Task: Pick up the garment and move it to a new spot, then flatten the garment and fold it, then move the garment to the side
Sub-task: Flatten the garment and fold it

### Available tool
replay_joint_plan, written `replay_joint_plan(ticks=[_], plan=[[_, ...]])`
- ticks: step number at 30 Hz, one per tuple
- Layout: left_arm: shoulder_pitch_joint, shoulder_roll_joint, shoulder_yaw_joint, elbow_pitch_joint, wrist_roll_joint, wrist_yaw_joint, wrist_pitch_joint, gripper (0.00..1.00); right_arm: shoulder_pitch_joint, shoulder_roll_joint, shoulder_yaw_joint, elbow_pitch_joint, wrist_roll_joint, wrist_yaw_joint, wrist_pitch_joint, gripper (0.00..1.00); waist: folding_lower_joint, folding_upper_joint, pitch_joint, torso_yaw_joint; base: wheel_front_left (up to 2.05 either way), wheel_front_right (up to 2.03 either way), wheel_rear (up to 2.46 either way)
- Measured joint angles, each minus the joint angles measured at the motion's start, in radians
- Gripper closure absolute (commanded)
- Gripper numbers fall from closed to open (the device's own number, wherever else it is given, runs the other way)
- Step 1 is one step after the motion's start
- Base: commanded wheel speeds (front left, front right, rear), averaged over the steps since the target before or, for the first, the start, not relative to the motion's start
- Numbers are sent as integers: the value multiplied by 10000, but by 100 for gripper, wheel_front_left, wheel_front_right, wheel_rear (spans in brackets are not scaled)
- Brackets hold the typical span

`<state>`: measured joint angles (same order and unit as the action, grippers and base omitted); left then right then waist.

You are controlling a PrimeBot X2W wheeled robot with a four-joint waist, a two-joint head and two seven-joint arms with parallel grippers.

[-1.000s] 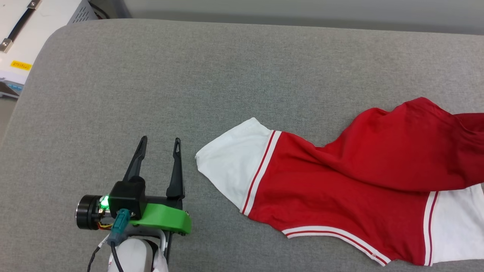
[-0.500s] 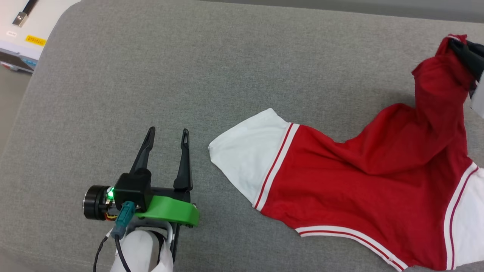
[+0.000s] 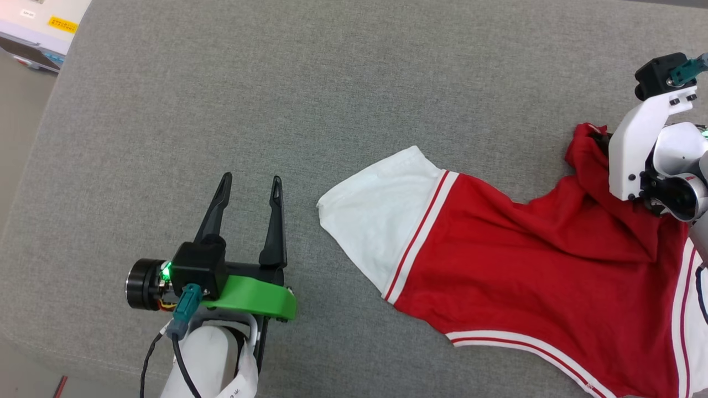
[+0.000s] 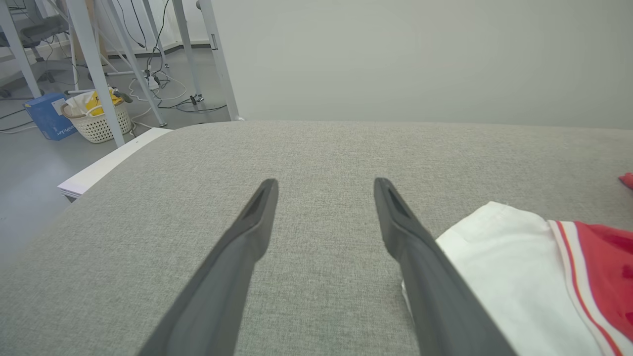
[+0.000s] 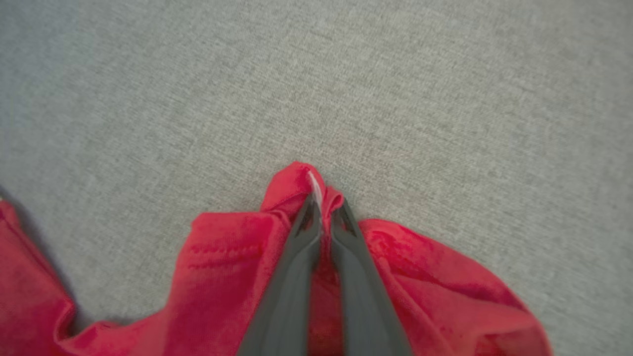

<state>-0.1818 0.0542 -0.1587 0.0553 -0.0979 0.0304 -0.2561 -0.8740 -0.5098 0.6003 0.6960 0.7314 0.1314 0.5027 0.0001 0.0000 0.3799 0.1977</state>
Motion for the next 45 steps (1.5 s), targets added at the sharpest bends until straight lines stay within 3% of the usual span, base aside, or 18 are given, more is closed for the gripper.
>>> replay_joint_plan(ticks=[4,5,6,7,14,20,25,30,35,39,45], plan=[[-36,0,10,40,2,0,0,0,-100,-25,506,234,151,0,-790,100,0,0,-98,-19,0,0,0],[-35,0,13,69,4,0,0,0,-97,-36,608,224,230,0,-1191,74,0,0,-148,-32,0,0,0],[-35,0,25,102,12,-8,2,0,-77,-71,713,203,303,0,-1607,3,0,0,-208,-44,0,0,0],[-32,0,36,132,17,-12,2,0,-49,-115,819,155,336,0,-1931,0,0,0,-269,-54,0,0,0],[123,71,443,219,31,-303,2,0,729,-629,867,-543,282,0,-5175,0,-1,0,-919,-268,0,0,0],[29,566,662,94,77,-943,2,0,1952,-662,15,-1440,-326,0,-7175,0,-2,0,-1451,-658,0,0,0],[-726,1152,612,276,50,-1360,0,0,3456,-399,-1404,-2437,-1521,0,-7515,0,-1,1,-1673,-1046,0,0,0],[-1911,2010,15,1051,-784,-1555,215,0,5300,387,-3193,-4100,-2763,0,-7553,0,-2,0,-1785,-1382,0,0,0],[-3389,3156,-1471,1377,-1956,-1582,1189,0,6892,1392,-4357,-5806,-3787,0,-7584,0,-2,0,-1823,-1608,0,0,0],[-4348,3946,-2778,1710,-3072,-1582,2435,0,7837,2092,-4815,-6629,-4268,0,-7482,0,-2,0,-1827,-1760,0,0,0],[-5384,4700,-4744,2387,-5438,-1582,5664,0,8214,2451,-4986,-7221,-4738,0,-7329,0,-2,0,-1739,-2009,0,0,0]])
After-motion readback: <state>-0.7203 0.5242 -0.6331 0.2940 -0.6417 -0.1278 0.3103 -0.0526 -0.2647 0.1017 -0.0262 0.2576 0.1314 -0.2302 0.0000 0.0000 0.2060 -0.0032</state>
